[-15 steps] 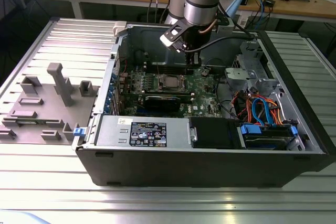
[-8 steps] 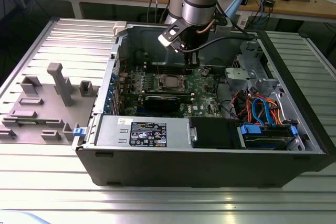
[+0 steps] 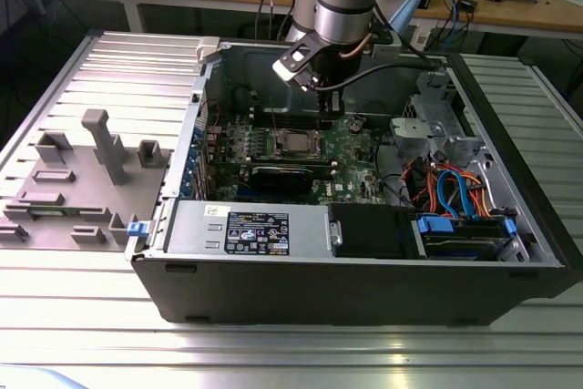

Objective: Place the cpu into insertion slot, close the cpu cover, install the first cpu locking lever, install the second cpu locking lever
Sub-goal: 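Close the cpu cover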

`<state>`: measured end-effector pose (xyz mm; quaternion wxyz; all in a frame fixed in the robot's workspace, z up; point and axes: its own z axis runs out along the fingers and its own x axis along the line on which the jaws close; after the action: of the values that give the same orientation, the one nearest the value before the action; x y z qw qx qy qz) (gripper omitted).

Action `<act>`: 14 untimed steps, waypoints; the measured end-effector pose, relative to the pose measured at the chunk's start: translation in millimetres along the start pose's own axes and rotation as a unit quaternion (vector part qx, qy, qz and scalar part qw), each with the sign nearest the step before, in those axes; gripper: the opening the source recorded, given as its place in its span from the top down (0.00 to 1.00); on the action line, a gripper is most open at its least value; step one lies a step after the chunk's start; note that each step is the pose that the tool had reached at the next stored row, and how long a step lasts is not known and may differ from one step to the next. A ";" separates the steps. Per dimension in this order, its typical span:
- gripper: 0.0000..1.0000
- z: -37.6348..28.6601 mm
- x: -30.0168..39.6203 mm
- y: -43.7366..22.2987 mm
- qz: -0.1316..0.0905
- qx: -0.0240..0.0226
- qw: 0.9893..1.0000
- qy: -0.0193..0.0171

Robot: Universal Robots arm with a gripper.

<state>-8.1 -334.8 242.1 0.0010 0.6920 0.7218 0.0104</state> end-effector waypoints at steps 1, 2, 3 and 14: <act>0.89 0.5 0.1 -0.5 0.000 0.000 1.000 0.000; 0.89 1.0 0.1 -1.5 0.000 0.000 1.000 0.000; 0.89 1.9 0.1 -2.8 -0.001 0.000 1.000 0.000; 0.89 15.6 1.4 -37.4 -0.013 0.000 1.000 0.000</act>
<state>-45.3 -334.8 225.9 0.0008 0.6829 0.7305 0.0104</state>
